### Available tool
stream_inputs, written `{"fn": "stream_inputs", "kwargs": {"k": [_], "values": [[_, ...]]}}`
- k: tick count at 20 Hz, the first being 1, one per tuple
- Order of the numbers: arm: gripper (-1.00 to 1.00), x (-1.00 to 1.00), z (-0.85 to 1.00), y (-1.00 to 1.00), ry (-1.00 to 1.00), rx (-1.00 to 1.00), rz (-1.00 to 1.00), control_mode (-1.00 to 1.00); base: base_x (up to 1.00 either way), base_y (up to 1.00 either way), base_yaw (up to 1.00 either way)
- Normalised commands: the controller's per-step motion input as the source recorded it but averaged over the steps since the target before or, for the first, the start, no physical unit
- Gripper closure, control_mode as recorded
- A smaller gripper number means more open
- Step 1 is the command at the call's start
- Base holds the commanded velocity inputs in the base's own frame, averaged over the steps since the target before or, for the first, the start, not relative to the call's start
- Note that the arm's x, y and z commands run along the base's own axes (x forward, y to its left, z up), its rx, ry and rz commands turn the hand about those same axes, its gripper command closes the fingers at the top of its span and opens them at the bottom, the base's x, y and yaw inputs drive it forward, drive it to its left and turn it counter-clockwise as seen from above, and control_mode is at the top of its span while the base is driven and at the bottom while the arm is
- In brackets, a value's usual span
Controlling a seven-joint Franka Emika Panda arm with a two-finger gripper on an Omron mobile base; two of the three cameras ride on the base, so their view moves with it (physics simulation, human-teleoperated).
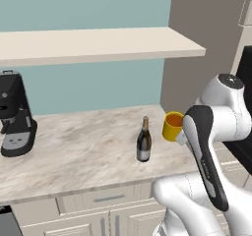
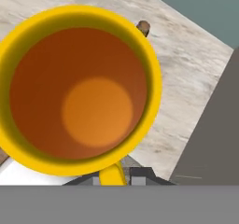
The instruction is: Place the microwavable item in the microwave. Then, close the microwave door and press the start button.
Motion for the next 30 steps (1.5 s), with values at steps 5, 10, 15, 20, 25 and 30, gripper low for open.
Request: {"fn": "stream_inputs", "kwargs": {"k": [5,10,15,20,25,30], "values": [[1.00,0.00,0.00,0.00,0.00,0.00,0.00,1.00,-1.00,0.12,-0.05],[1.00,0.00,0.00,0.00,0.00,0.00,0.00,1.00,-1.00,0.06,-0.15],[1.00,0.00,0.00,0.00,0.00,0.00,0.00,1.00,-1.00,-0.01,-0.27],[1.00,0.00,0.00,0.00,0.00,0.00,0.00,1.00,-0.71,-0.62,-0.26],[1.00,0.00,0.00,0.00,0.00,0.00,0.00,1.00,-0.06,-0.98,-0.12],[1.00,0.00,0.00,0.00,0.00,0.00,0.00,1.00,0.29,-0.81,-0.02]]}}
